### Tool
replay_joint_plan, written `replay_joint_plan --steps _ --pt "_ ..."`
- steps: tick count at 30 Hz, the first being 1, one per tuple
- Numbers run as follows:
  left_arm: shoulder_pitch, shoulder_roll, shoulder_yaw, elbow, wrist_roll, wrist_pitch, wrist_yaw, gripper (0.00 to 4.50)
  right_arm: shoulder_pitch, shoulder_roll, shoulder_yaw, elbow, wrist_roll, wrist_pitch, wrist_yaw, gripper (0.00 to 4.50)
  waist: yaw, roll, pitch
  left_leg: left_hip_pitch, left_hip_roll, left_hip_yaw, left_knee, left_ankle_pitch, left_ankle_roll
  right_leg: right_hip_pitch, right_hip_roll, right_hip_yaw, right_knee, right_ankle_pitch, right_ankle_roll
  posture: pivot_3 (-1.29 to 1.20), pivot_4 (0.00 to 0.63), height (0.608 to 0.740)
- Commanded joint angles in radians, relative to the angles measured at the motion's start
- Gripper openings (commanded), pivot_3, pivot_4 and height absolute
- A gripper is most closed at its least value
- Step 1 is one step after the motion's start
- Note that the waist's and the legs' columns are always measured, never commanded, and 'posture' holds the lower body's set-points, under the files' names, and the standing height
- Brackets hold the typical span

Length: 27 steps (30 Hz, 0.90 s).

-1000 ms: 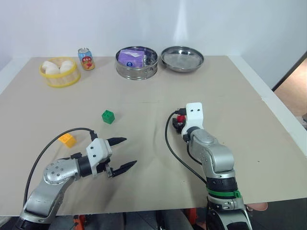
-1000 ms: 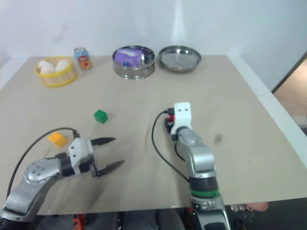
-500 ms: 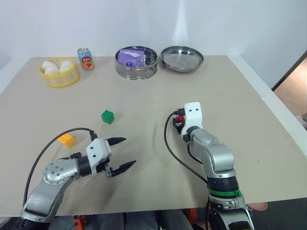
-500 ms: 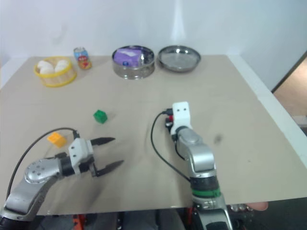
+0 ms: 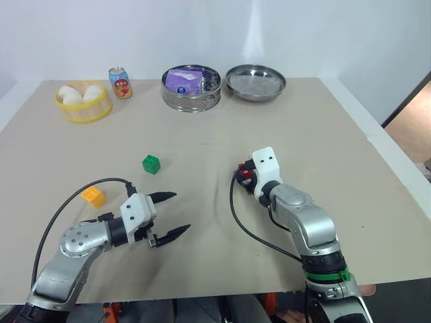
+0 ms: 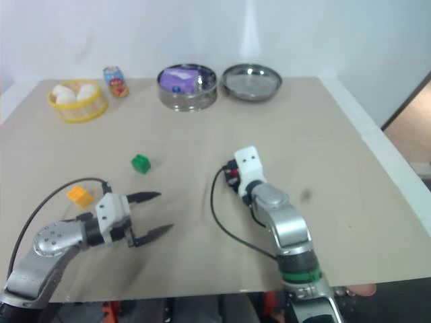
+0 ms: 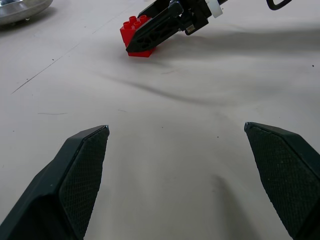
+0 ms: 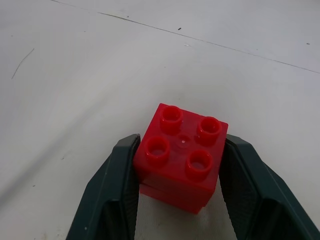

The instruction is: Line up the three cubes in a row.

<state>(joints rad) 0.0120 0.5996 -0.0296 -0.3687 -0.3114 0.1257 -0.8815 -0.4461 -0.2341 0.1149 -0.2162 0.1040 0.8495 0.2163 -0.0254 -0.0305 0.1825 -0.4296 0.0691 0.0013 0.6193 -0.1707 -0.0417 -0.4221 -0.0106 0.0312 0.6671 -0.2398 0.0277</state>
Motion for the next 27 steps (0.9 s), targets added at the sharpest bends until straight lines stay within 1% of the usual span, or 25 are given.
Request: replay_joint_plan --steps 1,5,10,13,17,22,25,27 --pt "-0.004 0.005 0.005 -0.007 0.000 -0.023 -0.005 4.50 0.014 -0.003 0.013 -0.044 0.011 -0.006 0.028 1.72 0.000 0.000 0.000 0.000 0.000 0.000 0.000 0.000 0.000 0.000 0.000 0.000 0.000 0.000 0.000 0.00 0.150 0.740" --pt "-0.006 0.005 0.007 -0.003 -0.004 -0.023 -0.006 4.50 0.025 -0.022 0.016 -0.068 0.045 -0.005 0.095 1.72 0.000 0.000 0.000 0.000 0.000 0.000 0.000 0.000 0.000 0.000 0.000 0.000 0.000 0.000 0.000 0.00 0.150 0.740" --pt "0.004 0.013 0.022 -0.008 -0.043 -0.012 -0.032 4.50 0.012 -0.091 0.039 -0.127 0.153 -0.033 0.297 1.72 0.000 0.000 0.000 0.000 0.000 0.000 0.000 0.000 0.000 0.000 0.000 0.000 0.000 0.000 0.000 0.00 0.150 0.740" --pt "0.021 0.024 0.030 -0.020 -0.073 -0.002 -0.057 4.50 -0.013 -0.151 0.079 -0.135 0.203 -0.090 0.454 1.72 0.000 0.000 0.000 0.000 0.000 0.000 0.000 0.000 0.000 0.000 0.000 0.000 0.000 0.000 0.000 0.00 0.150 0.740" --pt "0.037 0.039 0.035 -0.032 -0.089 0.010 -0.072 4.50 -0.073 -0.220 0.137 -0.071 0.197 -0.172 0.602 1.72 0.000 0.000 0.000 0.000 0.000 0.000 0.000 0.000 0.000 0.000 0.000 0.000 0.000 0.000 0.000 0.00 0.150 0.740" --pt "0.076 0.053 0.046 -0.073 -0.111 0.029 -0.068 4.50 -0.168 -0.299 0.224 0.054 0.172 -0.341 0.851 1.72 0.000 0.000 0.000 0.000 0.000 0.000 0.000 0.000 0.000 0.000 0.000 0.000 0.000 0.000 0.000 0.00 0.150 0.740" --pt "0.102 0.063 0.052 -0.094 -0.125 0.050 -0.071 4.50 -0.221 -0.317 0.266 0.132 0.147 -0.440 0.959 1.72 0.000 0.000 0.000 0.000 0.000 0.000 0.000 0.000 0.000 0.000 0.000 0.000 0.000 0.000 -0.001 0.00 0.150 0.740" --pt "0.113 0.069 0.054 -0.105 -0.130 0.060 -0.072 4.50 -0.257 -0.305 0.278 0.194 0.136 -0.493 1.009 1.72 0.001 0.000 0.000 0.000 0.000 0.000 0.000 0.000 0.000 0.000 0.000 0.000 0.000 -0.001 -0.001 0.00 0.150 0.740"
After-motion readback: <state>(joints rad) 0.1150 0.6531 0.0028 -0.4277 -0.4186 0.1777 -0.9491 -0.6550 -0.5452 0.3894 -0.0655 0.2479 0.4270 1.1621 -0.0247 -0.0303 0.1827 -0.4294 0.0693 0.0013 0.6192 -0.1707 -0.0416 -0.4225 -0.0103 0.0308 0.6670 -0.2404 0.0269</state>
